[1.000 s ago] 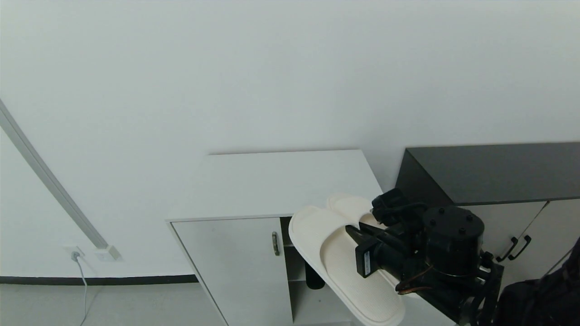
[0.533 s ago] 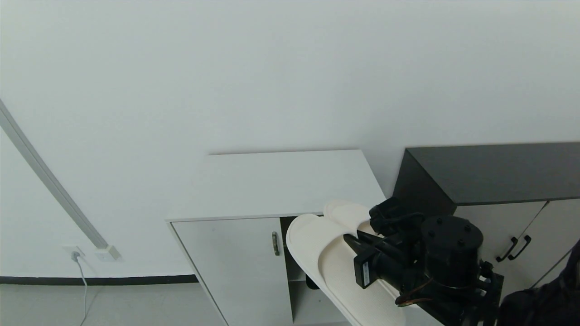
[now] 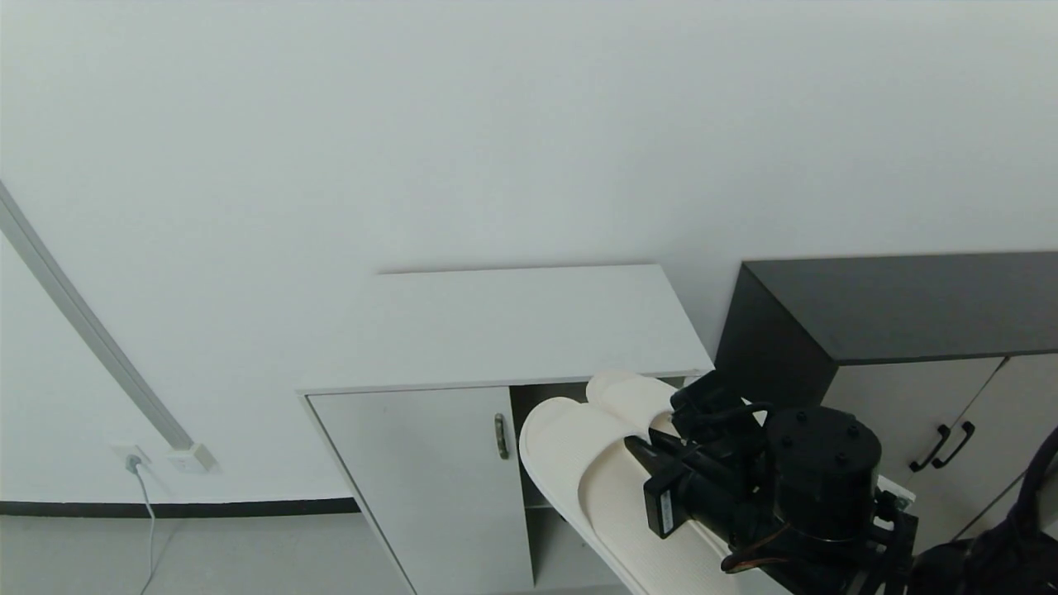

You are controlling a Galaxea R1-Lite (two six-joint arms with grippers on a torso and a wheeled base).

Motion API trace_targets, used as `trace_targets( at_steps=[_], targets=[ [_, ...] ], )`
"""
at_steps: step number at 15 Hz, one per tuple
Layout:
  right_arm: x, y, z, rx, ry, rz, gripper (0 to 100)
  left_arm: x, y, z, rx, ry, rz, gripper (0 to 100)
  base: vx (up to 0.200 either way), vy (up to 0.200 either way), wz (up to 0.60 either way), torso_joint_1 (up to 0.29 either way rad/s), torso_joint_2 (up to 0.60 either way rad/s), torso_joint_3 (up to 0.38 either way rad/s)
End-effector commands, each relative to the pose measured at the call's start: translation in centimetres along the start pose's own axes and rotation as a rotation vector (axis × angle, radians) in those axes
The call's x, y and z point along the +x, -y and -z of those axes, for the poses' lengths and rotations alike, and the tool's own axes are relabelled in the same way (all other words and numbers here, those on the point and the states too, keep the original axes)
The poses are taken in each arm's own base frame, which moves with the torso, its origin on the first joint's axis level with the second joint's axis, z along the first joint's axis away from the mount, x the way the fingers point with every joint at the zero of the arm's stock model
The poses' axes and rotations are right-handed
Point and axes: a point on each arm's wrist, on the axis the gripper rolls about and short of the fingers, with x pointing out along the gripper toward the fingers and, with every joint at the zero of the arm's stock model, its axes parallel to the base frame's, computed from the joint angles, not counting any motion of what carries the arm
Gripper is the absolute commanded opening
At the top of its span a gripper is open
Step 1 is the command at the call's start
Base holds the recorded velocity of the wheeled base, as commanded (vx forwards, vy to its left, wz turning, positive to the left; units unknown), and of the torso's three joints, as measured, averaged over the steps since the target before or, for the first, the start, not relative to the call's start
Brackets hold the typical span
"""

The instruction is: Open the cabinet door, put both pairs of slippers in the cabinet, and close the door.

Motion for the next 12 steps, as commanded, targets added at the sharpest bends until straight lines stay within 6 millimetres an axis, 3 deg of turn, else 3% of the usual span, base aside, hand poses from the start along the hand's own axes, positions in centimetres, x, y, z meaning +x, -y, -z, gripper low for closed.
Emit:
trace_targets(
  at_steps=[1,12],
  targets=[
    [0.07,-0.02,0.15,-0.001,-0.005,0.0,0,0.01,0.0,0.0,0.0,-0.001,-0.001,0,0.0,0.0,0.0,-0.154,0.35,0.188],
    [0.18,-0.09,0.52,-0.005,-0.018,-0.002,0,0.01,0.0,0.0,0.0,-0.001,-0.001,0,0.0,0.0,0.0,-0.183,0.42,0.236]
  ],
)
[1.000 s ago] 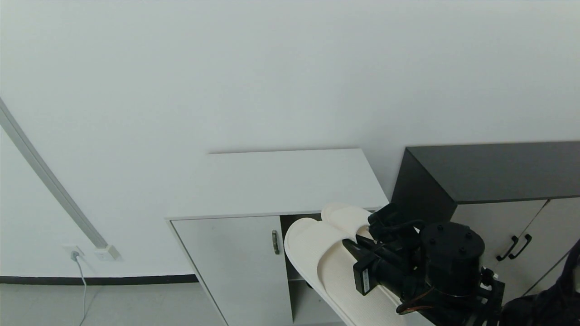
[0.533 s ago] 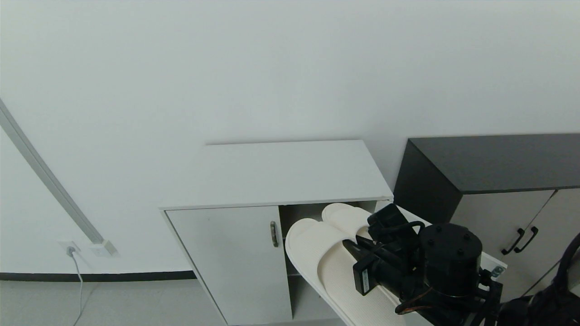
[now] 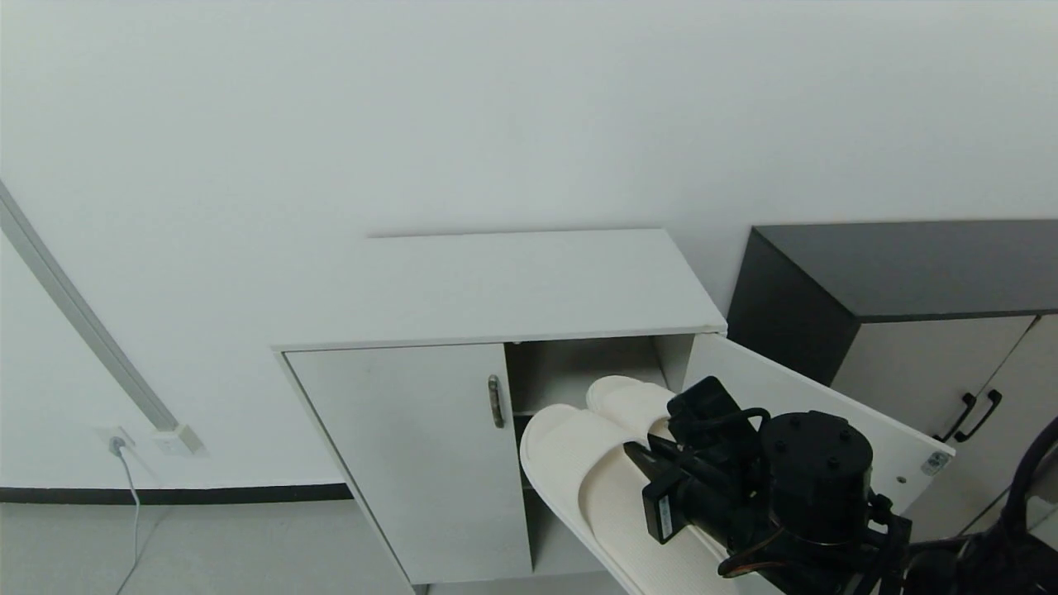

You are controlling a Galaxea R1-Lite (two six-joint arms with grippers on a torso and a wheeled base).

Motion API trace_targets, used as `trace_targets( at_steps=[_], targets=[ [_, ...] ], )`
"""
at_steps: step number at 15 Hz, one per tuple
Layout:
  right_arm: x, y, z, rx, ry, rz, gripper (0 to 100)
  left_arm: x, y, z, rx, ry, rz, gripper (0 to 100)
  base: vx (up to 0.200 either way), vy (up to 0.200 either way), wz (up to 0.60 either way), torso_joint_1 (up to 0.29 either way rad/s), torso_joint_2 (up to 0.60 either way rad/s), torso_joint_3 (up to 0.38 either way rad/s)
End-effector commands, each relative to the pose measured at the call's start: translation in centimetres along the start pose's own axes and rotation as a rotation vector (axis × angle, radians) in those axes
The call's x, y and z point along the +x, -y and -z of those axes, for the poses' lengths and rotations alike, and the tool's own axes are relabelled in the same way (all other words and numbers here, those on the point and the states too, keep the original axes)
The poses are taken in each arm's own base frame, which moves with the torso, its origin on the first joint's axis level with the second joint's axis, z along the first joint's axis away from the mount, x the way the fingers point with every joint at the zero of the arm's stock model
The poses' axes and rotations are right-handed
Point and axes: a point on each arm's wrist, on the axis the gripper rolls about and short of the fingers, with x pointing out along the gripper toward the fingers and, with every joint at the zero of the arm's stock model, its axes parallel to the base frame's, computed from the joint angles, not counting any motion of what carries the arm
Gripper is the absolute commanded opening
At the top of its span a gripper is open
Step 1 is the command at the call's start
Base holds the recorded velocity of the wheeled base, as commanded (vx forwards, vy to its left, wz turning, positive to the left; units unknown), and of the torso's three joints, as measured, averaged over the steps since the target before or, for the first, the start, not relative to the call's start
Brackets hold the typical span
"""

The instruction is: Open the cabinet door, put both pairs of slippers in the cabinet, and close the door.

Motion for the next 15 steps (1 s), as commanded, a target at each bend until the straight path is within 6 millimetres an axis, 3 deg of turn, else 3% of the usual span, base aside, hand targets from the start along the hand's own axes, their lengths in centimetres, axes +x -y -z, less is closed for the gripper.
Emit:
trace_targets(
  at_steps=[1,15],
  targets=[
    [0.03,-0.03,0.07,-0.001,-0.002,-0.001,0,0.01,0.0,-0.01,-0.001,0.0,-0.001,0,0.0,0.0,0.0,-0.227,0.55,0.315],
    [0.05,-0.03,0.12,-0.001,-0.004,-0.001,0,0.01,0.0,0.0,-0.001,-0.002,-0.001,0,0.0,0.0,0.0,-0.193,0.51,0.318]
  ],
)
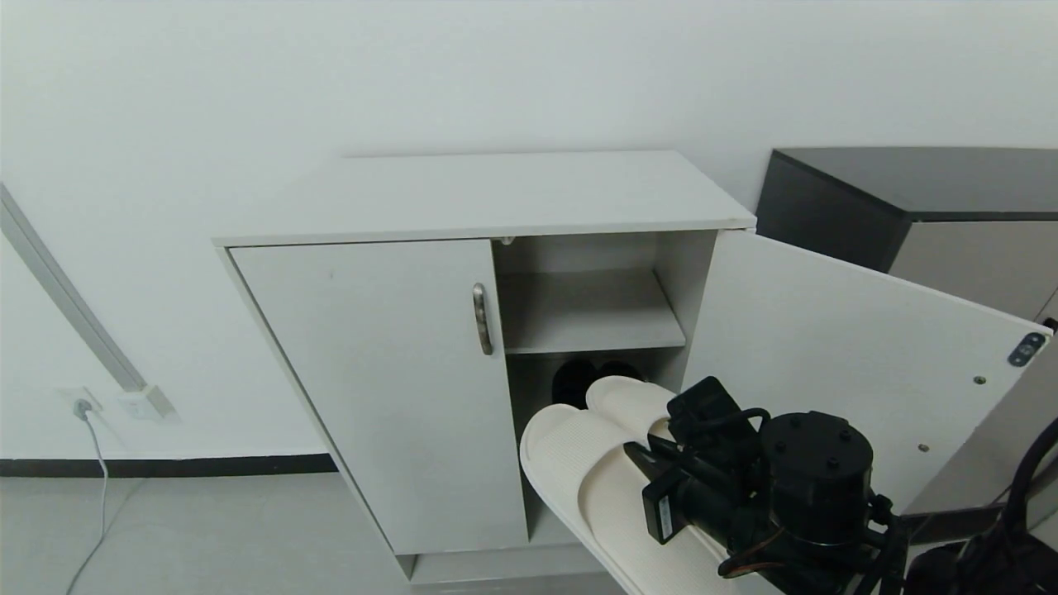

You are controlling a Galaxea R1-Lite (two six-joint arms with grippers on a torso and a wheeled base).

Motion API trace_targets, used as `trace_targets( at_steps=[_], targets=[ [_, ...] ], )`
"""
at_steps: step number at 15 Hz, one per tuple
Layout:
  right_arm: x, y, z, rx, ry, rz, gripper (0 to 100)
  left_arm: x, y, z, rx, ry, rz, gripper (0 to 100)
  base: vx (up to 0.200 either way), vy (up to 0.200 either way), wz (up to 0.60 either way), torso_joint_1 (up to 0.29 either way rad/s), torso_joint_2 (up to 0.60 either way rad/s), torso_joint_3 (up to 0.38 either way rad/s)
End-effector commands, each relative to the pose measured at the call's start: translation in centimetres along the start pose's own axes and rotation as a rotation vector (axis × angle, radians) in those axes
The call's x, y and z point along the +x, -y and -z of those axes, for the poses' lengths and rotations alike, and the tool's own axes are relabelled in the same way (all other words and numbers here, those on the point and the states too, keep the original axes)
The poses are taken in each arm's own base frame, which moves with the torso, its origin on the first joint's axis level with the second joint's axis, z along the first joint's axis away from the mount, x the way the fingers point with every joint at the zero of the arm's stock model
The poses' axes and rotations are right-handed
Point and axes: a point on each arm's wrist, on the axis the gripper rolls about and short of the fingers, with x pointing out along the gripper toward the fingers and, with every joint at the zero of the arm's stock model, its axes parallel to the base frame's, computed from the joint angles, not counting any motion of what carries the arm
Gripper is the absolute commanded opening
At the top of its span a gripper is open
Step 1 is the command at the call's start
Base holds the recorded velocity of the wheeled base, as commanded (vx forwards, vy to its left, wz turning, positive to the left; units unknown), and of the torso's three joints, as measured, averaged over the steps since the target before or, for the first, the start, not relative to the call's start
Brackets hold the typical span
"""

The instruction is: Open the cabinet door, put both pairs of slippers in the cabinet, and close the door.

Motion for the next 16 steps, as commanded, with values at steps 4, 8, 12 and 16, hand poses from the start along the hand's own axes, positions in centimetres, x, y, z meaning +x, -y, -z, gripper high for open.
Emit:
trace_targets(
  at_steps=[4,8,12,16],
  targets=[
    [0.14,-0.05,0.24,-0.002,-0.008,-0.001,0,0.01,0.0,0.0,0.0,-0.002,-0.001,0,0.0,0.0,0.0,-0.133,0.46,0.334],
    [0.23,-0.07,0.25,0.001,0.005,-0.001,0,0.01,0.0,-0.01,-0.003,0.0,-0.001,0,0.0,0.0,0.0,-0.09,0.45,0.359],
    [0.15,-0.06,0.39,0.0,-0.001,-0.002,0,0.01,0.0,-0.01,-0.003,0.0,-0.001,0,0.0,0.0,0.0,-0.028,0.41,0.376],
    [0.05,-0.03,0.49,-0.002,-0.001,-0.001,0,0.01,0.0,-0.01,-0.003,0.0,-0.001,0,0.0,0.0,0.0,-0.001,0.09,0.083]
  ],
)
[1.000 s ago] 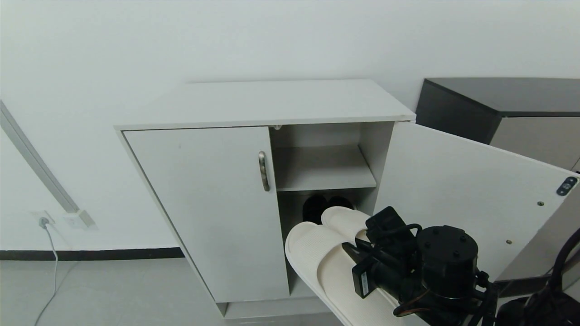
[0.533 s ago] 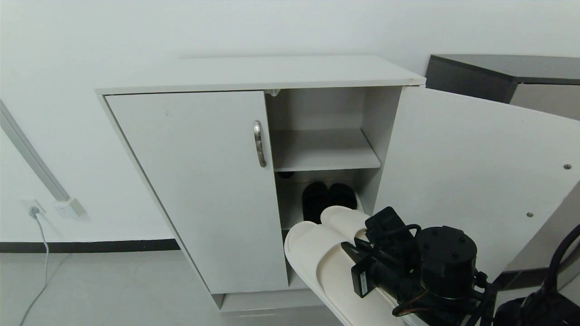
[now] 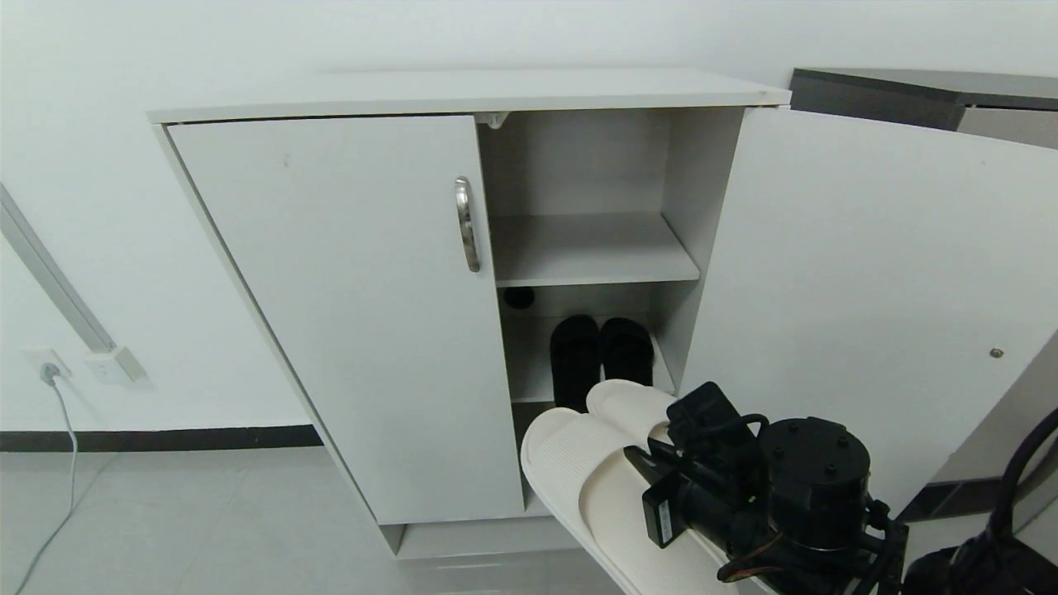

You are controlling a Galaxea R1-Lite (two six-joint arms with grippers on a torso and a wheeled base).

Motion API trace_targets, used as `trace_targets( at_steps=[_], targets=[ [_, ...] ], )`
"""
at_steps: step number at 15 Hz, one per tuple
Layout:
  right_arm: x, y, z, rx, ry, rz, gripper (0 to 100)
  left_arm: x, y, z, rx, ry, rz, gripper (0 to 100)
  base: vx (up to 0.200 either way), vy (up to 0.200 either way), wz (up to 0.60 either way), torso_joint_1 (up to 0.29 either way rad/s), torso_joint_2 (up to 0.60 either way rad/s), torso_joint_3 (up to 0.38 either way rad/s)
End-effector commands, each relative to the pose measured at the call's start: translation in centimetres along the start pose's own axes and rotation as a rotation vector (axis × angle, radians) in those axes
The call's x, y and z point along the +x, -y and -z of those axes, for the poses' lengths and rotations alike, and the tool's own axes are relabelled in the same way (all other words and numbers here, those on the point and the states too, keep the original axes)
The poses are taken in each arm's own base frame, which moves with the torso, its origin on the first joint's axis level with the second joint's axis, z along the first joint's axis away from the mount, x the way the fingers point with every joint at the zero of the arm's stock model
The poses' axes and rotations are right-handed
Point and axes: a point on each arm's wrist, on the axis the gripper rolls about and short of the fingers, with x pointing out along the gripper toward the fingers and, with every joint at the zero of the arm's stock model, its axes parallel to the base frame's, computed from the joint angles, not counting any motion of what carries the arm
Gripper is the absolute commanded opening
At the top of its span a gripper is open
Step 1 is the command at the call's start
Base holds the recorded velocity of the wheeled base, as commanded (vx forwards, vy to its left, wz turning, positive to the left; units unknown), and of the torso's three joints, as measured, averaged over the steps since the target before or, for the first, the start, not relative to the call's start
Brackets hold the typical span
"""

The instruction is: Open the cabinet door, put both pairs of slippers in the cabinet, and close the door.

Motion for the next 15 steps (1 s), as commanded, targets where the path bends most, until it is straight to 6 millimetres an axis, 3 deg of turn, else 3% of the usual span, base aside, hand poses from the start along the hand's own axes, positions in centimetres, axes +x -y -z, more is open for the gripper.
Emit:
trace_targets(
  at_steps=[1,3,5,6,11,15],
  targets=[
    [0.0,0.0,0.0,-0.005,0.003,0.0,0,0.0,0.0,0.0,0.0,-0.001,0.0,0,0.0,0.0,0.0,0.0,0.0,0.0],
    [1.0,-0.2,0.4,-0.041,0.006,0.052,0,0.0,0.0,0.0,0.0,-0.001,0.0,0,0.0,0.0,0.0,0.0,0.0,0.0],
    [3.4,-1.4,-1.1,-0.014,0.018,0.238,0,0.0,0.0,0.0,0.0,-0.001,-0.002,0,0.0,0.0,0.0,0.0,0.0,0.0],
    [3.7,-2.1,-2.0,0.023,0.026,0.242,0,0.0,0.0,0.0,0.001,-0.001,-0.003,0,0.0,0.0,0.0,0.0,0.0,0.0],
    [2.9,-4.1,-9.9,0.139,0.016,0.447,0,0.0,0.0,0.0,0.001,-0.001,-0.002,0,0.0,0.0,0.0,0.0,0.0,0.0],
    [3.1,-4.2,-11.4,0.16,0.053,0.475,0,0.0,0.0,0.0,0.001,-0.001,-0.002,0,0.0,0.0,0.0,0.0,0.0,0.0]
  ],
)
